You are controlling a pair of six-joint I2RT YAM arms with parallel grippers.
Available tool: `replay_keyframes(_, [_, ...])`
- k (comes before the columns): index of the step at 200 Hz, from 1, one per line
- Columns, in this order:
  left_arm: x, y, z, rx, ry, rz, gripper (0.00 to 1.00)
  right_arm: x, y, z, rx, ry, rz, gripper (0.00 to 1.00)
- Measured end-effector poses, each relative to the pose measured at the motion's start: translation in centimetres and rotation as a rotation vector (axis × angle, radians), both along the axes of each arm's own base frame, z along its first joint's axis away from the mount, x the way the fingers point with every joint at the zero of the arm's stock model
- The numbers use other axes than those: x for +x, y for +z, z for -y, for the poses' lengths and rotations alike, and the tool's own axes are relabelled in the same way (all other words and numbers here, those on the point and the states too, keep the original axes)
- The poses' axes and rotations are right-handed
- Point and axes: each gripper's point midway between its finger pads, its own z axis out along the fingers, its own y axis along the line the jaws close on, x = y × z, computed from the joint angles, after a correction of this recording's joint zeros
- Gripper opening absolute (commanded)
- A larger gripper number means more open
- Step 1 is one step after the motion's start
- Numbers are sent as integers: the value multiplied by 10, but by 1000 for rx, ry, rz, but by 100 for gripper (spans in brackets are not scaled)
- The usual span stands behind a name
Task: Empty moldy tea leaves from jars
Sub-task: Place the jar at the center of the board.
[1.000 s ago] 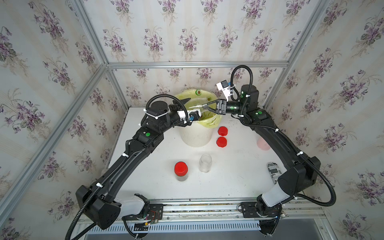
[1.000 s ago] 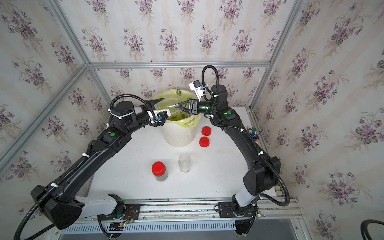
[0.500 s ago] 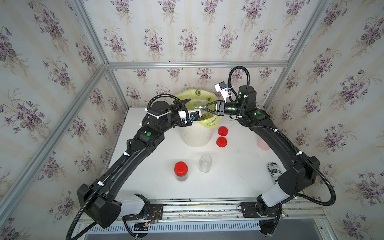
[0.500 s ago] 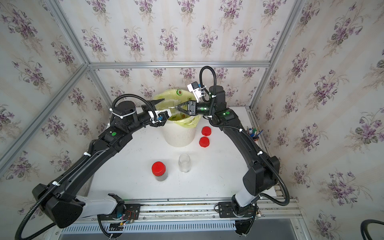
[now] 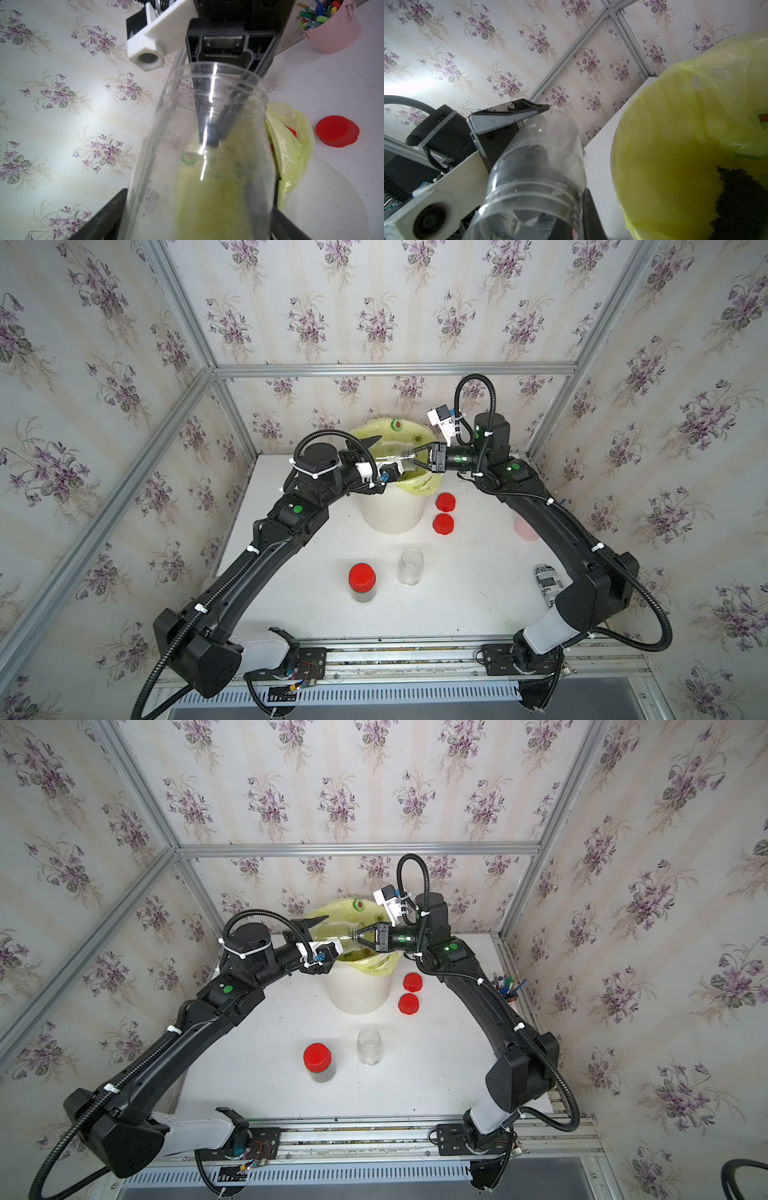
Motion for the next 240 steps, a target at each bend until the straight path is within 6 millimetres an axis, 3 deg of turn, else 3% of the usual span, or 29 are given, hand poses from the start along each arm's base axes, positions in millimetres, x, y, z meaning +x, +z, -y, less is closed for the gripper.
replay_keyframes(27, [0,1,-1,-1,6,2,91,0,0,0,-1,-2,0,0])
replay_keyframes(53, [0,2,-2,-2,8,3,99,-1,0,0,-4,-8,-1,0])
replay_keyframes(88, [0,5,-3,-11,12,18,99,-3,3,6,-19,-33,2,0])
replay_keyframes(162, [-5,7,-23,-69,54,14,100,8,31,64,-48,-187,62,0])
replay_keyframes(183, [1,11,-31,-125,95,29,99,1,37,80,-83,-227,77,0])
replay_keyframes(206, [16,10,-42,-168,189,38,99,-20,41,91,-143,-241,109,0])
replay_keyframes(240, [29,20,-64,-267,305,46,100,-51,19,114,-261,-303,98,0])
